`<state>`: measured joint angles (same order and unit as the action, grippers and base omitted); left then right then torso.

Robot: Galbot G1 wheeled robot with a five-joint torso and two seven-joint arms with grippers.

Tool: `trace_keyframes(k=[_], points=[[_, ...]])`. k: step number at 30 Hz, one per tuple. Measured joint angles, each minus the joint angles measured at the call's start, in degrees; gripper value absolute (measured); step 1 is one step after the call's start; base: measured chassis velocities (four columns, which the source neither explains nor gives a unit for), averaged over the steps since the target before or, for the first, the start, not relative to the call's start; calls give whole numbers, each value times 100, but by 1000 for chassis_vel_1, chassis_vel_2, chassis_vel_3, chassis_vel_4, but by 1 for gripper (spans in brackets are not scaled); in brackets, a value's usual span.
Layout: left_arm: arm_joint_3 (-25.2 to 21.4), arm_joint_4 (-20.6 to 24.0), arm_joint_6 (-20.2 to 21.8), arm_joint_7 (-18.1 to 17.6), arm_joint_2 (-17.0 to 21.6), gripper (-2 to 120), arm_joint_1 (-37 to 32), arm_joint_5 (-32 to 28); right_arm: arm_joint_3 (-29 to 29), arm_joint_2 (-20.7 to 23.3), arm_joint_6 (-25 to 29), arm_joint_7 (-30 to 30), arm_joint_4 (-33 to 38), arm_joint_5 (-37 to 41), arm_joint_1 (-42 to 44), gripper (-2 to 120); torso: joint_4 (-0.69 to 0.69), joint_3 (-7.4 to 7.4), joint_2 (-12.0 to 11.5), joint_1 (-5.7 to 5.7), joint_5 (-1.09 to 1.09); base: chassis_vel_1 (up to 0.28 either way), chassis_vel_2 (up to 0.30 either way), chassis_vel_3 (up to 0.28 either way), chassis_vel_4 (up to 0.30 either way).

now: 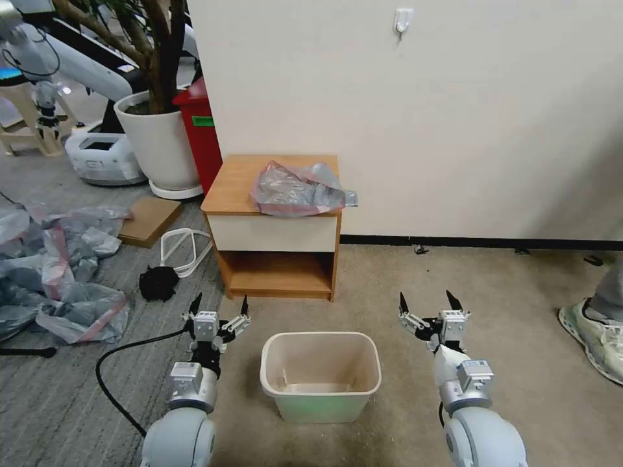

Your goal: Pick up the garbage bag from the table and place it over the trash can.

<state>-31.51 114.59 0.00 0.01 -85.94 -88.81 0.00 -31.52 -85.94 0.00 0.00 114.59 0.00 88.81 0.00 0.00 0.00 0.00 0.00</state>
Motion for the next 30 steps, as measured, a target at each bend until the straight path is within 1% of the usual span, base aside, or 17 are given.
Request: trace_keyframes(k=[18,19,21,22,24,25,27,28,29,30], points=[[-5,27,12,0,8,100,-7,-13,-1,-1,-6,0,3,1,2,100,0,0,0,0,-1,0,0,0,0],[-41,147,67,-13,55,100,-44,-110,-13,-3,-25,0,32,5,12,100,-1,0,0,0,-3,0,0,0,0],[-176,507,226,-113,200,100,-158,-396,-97,-26,-157,8,249,65,79,100,1,0,0,0,2,0,0,0,0],[-176,507,226,-113,200,100,-158,-396,-97,-26,-157,8,249,65,79,100,1,0,0,0,2,0,0,0,0],[-356,1025,474,-259,406,100,-326,-819,-272,-76,-438,43,695,196,223,100,1,0,0,0,-1,0,0,0,0],[-356,1025,474,-259,406,100,-326,-819,-272,-76,-438,43,695,196,223,100,1,0,0,0,-1,0,0,0,0],[-534,1538,712,-401,611,100,-490,-1240,-468,-137,-757,85,1201,346,388,100,0,0,0,0,-1,0,0,0,0],[-590,1663,706,-420,707,100,-551,-1381,-538,-157,-874,100,1384,400,446,100,2,0,0,0,-1,0,0,0,0],[-590,1663,706,-420,707,100,-551,-1381,-538,-157,-874,100,1384,400,446,100,2,0,0,0,-1,0,0,0,0],[-648,1729,646,-420,877,100,-635,-1537,-639,-189,-1035,121,1642,477,531,100,0,-1,0,0,4,0,0,0,0]])
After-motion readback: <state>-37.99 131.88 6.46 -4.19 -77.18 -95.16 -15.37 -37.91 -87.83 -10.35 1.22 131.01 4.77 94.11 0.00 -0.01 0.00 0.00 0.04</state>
